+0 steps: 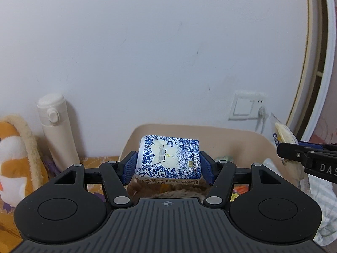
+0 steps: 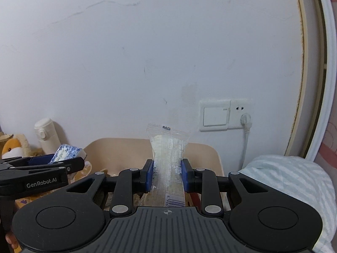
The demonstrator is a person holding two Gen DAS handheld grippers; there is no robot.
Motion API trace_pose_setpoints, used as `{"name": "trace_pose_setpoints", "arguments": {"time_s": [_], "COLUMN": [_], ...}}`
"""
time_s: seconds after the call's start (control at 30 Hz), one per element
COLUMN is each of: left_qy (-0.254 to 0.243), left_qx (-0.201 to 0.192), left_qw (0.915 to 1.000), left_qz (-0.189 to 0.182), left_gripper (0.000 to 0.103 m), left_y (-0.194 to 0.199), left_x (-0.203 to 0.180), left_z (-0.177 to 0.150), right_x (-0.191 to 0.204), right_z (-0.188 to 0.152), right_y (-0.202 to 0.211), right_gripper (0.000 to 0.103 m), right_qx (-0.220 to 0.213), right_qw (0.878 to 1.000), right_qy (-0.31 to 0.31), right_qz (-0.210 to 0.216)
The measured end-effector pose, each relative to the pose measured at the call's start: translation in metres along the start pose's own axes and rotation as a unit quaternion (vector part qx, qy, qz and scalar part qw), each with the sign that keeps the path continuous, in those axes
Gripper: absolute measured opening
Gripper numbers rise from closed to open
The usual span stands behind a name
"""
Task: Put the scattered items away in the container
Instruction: 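Lift the tissue pack and clear packet with both grippers over the bin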
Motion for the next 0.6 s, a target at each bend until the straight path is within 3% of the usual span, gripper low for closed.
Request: {"name": "trace_pose_setpoints", "arguments": {"time_s": [0.43, 0.6], "left_qy": [-0.039, -0.049], "left_qx": [0.051, 0.064], "left_qw": [0.9979, 0.9968], "left_qz": [-0.011, 0.001], "left_gripper": [0.064, 0.064], "left_y": [-0.039, -0.045], "left_x": [-0.019, -0.023], "left_z": [-0.024, -0.036], "right_x": [-0.015, -0.015], "right_z": [-0.017, -0.02], "right_y": [-0.041, -0.045], "right_gripper": [0.025, 0.025], "right_qx": [0.031, 0.036], "right_qw": [0.999, 0.999], "right_qy": [-0.011, -0.008], "right_qz": [-0.013, -0.017]}}
Point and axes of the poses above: each gripper's, at about its wrist camera, not at the fingertips, and y roughly against the way its jaws point, x to its left, z to its top, the point moved 6 cm from there along -y, roughly the way its jaws point, and after that the axes turned 12 degrees about z, right-handed, at the moved point
